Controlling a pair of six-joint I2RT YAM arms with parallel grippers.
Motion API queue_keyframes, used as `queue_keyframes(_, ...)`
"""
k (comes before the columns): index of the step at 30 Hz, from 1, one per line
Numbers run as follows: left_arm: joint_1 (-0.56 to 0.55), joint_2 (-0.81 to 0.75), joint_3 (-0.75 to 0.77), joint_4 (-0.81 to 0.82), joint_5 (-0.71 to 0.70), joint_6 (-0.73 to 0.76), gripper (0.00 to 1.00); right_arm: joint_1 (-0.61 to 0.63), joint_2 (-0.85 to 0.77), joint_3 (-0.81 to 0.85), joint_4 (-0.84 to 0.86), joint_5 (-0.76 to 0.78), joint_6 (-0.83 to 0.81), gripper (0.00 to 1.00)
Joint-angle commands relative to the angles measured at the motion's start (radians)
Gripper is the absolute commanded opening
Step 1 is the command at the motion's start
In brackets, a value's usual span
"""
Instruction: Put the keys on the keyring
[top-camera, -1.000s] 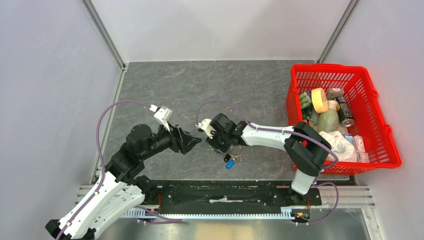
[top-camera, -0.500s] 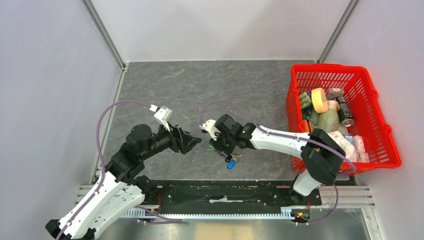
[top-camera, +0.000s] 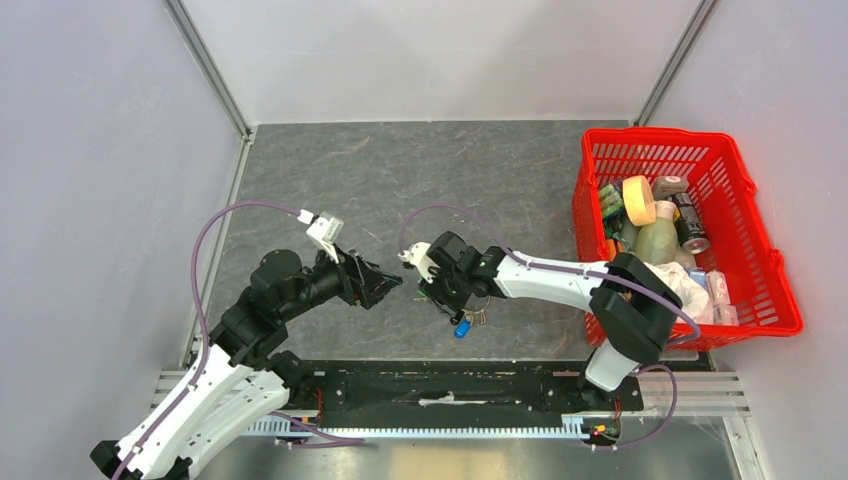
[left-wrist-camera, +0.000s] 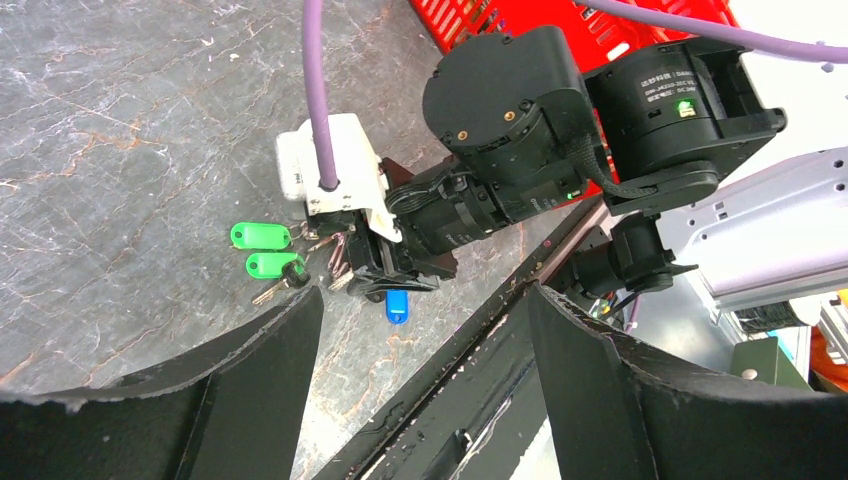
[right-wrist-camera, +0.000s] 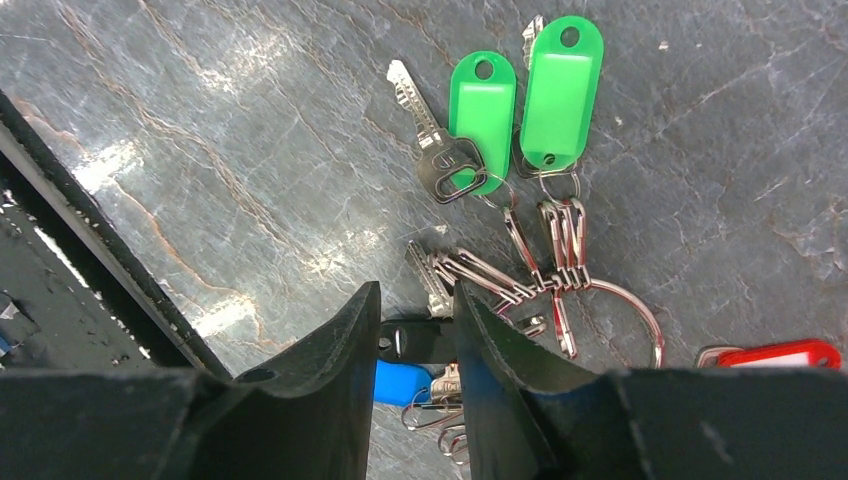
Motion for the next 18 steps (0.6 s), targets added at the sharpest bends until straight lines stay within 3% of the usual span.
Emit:
queue_keyframes(1,-0.002,-0.005,0.009,0.021,-0.007,0.03,0.82,0.003,0.024,0.017,0.023,0.012,0.002,0.4)
queue_keyframes(18,-0.002,-0.007,0.009,0.019,-0.007,0.031,0.82,0.002,0.058,0.031,0.041,0.023,-0.001,0.4)
